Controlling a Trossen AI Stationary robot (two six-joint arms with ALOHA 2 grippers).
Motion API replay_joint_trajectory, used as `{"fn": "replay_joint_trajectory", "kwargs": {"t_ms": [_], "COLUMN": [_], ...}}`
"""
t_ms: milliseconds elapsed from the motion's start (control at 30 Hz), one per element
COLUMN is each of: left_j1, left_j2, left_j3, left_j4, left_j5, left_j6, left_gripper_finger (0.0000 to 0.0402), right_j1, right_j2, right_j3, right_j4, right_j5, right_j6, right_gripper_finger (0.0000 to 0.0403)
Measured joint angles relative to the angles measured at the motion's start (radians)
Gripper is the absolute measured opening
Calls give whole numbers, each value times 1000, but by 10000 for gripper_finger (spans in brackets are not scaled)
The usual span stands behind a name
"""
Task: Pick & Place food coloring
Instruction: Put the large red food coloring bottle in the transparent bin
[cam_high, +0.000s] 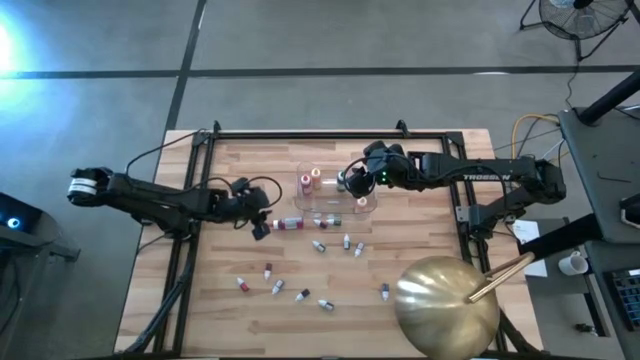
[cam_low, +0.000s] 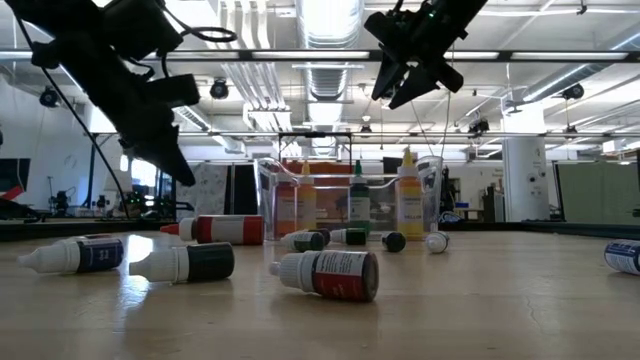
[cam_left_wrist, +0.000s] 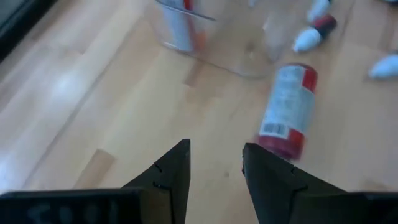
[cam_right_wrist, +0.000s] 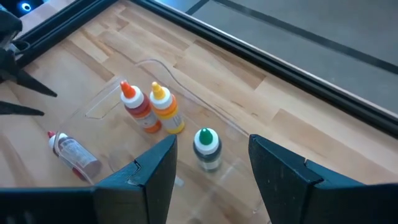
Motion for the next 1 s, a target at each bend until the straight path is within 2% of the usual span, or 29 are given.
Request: {"fn": "replay_joint_trajectory", "kwargs": {"t_ms": [133,333,533,900,1000], "left_j1": [0,0,0,0,0], "left_j2": [0,0,0,0,6], "left_j3": [3,-5,-5,-6,-6], "left_j4": [2,1,-15,-24,-23], "left_j5": [-12,14,91,94,93], "left_j6": [-58,-277,-226,-234,-234], "left_gripper_finger": [119,119,119,121,138], "right_j1": [0,0,0,0,0], "right_j2": [0,0,0,0,0], "right_j3": [0,0,0,0,0], "right_j4": [0,0,1,2,2], "right_j5": [0,1,3,3,3], "right_j6": [7,9,9,9,9], "right_gripper_finger": [192,192,192,192,192]}}
